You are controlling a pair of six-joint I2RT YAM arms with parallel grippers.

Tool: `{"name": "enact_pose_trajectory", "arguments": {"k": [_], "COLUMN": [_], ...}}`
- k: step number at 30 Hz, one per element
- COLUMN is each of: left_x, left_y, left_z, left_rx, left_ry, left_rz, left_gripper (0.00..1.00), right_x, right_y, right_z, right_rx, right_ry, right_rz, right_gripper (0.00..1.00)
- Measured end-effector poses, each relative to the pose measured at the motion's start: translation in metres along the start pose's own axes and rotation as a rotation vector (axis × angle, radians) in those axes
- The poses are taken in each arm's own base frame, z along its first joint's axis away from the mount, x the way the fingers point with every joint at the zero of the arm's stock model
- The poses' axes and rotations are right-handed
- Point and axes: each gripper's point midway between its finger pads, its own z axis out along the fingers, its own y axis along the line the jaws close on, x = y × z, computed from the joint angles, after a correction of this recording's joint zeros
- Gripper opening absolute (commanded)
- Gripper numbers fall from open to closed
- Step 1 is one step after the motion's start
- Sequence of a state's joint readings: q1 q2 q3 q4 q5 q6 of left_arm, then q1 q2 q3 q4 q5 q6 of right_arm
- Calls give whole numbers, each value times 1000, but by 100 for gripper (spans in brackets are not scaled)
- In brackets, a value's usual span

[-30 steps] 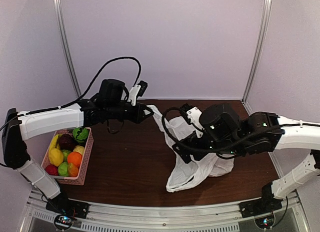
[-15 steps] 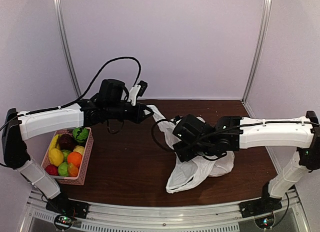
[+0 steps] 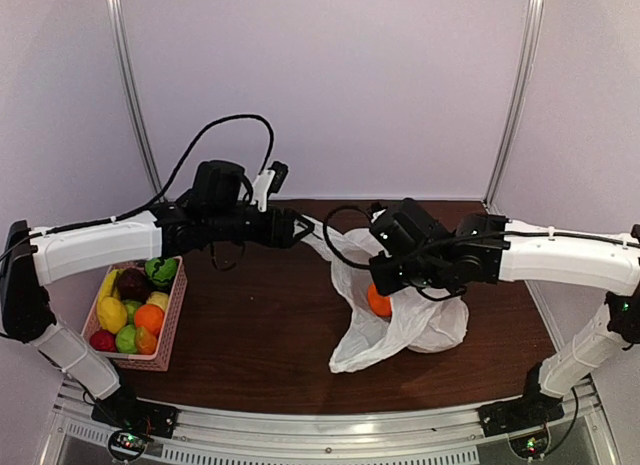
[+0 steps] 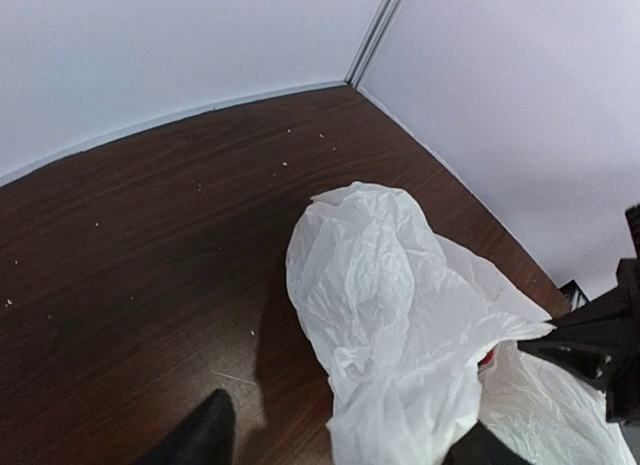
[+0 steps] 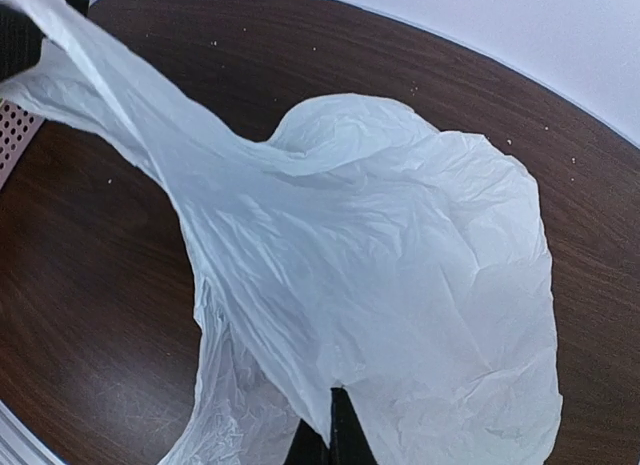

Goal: Untie the knot of the plastic bag and take out the fruit
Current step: Open the bag opening for the takeout bag.

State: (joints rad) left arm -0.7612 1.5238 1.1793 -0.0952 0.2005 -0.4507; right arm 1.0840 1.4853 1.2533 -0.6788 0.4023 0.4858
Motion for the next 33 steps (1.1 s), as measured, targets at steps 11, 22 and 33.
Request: {"name": "enact_pose_trajectory", "arguments": {"k": [11,22,33], "left_x": [46,109,129], "left_y": [-37,-43,-56], "left_z": [-43,-18,18], "left_rx": [74,109,123], "left_ry": [-63,-36,-5], "left_rz": [-130,-398,-462], "left_gripper": [89,91,95], "right_x": [-30,-38,-41], "right_y": [-12,-12,-17], "right_z": [-13,-18,-26], "right_rx": [-33,-57,-69], "right_ry": [-93,-132,-158], "right_rz": [131,189,225], "right_gripper": [0,0,0]}}
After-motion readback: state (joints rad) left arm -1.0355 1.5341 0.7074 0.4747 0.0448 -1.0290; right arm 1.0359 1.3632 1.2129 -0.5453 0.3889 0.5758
